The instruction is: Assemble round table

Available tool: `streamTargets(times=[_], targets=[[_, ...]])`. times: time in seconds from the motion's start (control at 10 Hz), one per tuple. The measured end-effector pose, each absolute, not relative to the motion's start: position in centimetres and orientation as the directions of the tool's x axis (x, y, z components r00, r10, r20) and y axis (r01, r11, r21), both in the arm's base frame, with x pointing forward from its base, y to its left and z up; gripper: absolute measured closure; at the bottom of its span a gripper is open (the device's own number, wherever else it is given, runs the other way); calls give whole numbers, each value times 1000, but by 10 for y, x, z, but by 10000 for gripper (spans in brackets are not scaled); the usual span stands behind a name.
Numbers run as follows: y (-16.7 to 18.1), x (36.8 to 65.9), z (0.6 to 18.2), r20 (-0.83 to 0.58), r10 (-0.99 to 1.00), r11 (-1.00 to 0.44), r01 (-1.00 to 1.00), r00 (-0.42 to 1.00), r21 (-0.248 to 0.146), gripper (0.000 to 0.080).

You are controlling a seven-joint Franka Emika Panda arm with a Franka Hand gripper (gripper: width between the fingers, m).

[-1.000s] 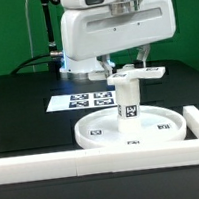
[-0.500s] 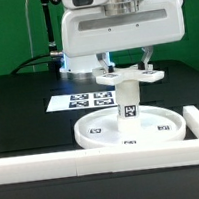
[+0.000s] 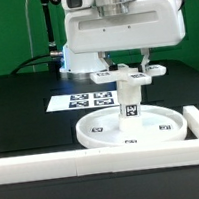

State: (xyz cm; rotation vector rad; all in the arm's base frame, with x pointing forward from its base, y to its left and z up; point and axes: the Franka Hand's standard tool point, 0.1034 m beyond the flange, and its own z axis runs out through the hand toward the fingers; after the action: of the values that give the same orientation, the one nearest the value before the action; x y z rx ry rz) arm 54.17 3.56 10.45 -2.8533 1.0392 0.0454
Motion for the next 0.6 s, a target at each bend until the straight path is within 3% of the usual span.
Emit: streamTargets(times=[0.6], targets=[[39,543,104,-95,-871,-477,-876,481,-69,356]])
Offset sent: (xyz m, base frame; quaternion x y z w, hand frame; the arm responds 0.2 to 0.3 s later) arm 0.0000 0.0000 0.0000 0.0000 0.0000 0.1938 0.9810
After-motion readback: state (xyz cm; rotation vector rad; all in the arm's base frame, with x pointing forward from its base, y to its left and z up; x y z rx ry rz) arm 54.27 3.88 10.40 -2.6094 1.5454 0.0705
